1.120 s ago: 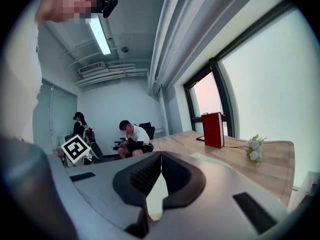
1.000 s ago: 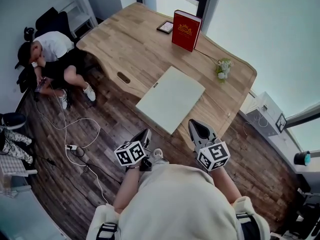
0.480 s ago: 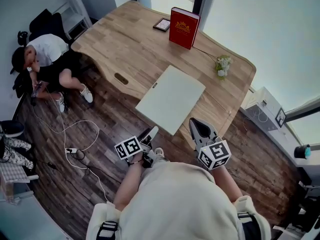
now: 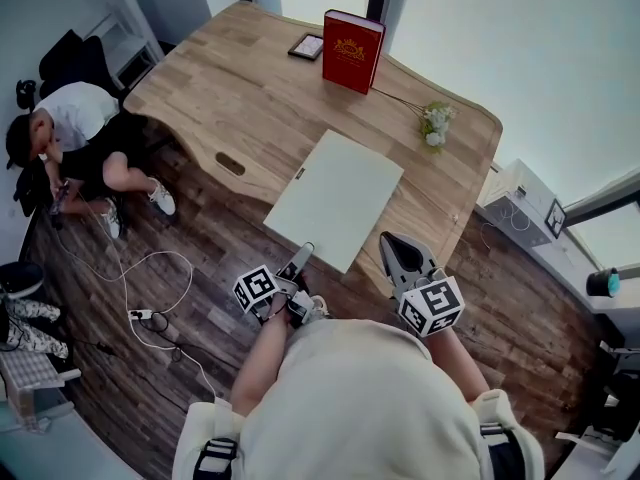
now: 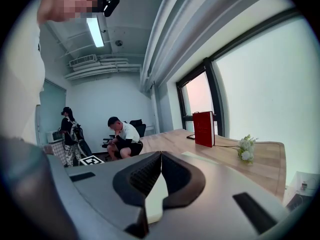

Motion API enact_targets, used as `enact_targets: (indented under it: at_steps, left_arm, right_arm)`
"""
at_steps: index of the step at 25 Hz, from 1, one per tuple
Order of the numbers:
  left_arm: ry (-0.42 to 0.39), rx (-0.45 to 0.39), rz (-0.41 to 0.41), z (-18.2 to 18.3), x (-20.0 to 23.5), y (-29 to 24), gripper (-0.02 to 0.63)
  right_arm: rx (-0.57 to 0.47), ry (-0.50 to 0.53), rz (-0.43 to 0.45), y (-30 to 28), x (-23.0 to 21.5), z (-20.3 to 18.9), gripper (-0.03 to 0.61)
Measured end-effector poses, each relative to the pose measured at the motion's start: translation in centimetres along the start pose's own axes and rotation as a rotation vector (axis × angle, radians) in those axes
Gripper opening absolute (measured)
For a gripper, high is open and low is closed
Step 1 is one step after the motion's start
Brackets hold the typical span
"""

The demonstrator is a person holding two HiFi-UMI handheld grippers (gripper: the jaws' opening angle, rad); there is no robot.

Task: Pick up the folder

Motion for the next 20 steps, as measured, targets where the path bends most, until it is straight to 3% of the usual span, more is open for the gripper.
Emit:
enact_targets:
  at_steps: [10,20]
  left_arm:
    - [0.154,-0.001,-0.016,1.5,2.7,-1.8,0.438]
    - [0.144,0.069,-0.03,1.9,2.6,-4.0,0.443]
  right_arm:
    - [0.001,-0.008,-0.06,-0.5,-0.7,-0.1,0.018]
    - [-0.003,-0.021,-0.099,-1.0,-0.6,-0.3,0.018]
Point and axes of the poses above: the fingertips, and each gripper's own axes: y backward along the fingers, x to its left, z out of its top, the point moved 4 cm from there along y, backward along the fingers, and after that the axes turned 2 degrees about x, right-handed, at the moved point
